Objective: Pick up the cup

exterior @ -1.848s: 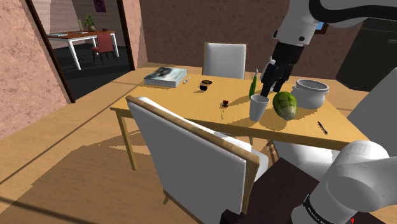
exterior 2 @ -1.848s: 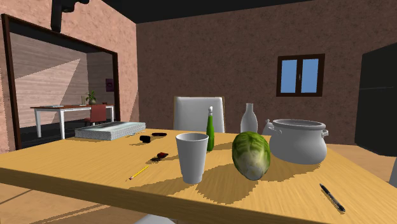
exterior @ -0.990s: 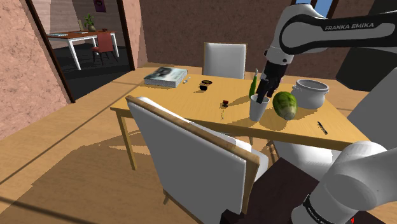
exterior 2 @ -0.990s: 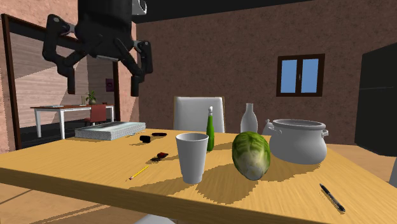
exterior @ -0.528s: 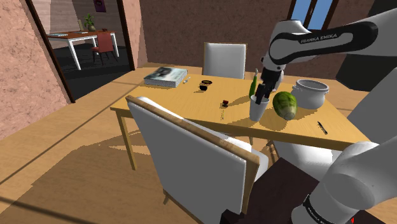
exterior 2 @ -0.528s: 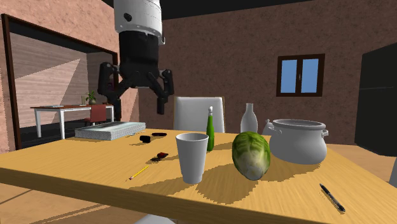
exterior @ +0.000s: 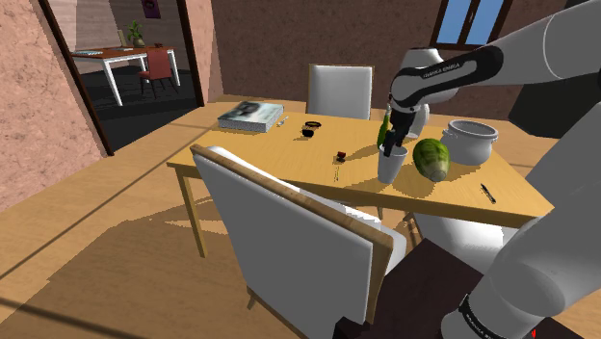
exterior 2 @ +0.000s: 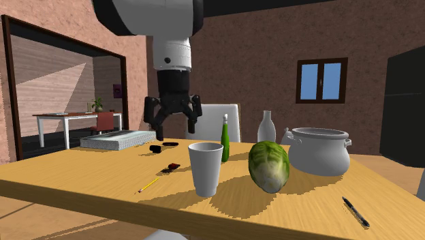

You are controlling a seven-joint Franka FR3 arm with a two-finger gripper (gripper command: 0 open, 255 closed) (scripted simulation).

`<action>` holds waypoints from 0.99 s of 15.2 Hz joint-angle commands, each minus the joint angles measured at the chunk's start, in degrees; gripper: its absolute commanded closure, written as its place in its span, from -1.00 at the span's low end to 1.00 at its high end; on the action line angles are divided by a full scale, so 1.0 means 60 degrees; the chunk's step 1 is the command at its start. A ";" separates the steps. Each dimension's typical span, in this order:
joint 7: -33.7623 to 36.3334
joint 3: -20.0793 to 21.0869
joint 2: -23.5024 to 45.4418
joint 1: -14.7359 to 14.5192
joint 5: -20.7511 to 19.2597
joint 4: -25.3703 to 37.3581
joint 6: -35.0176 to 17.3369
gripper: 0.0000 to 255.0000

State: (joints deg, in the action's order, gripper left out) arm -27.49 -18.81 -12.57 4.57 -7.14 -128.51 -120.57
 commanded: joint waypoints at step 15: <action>-0.1559 -0.0627 0.3095 0.0376 0.0713 0.1067 -0.2197 -1.00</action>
State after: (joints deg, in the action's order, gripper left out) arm -36.77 -22.60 5.49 6.80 -3.09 -121.95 -133.10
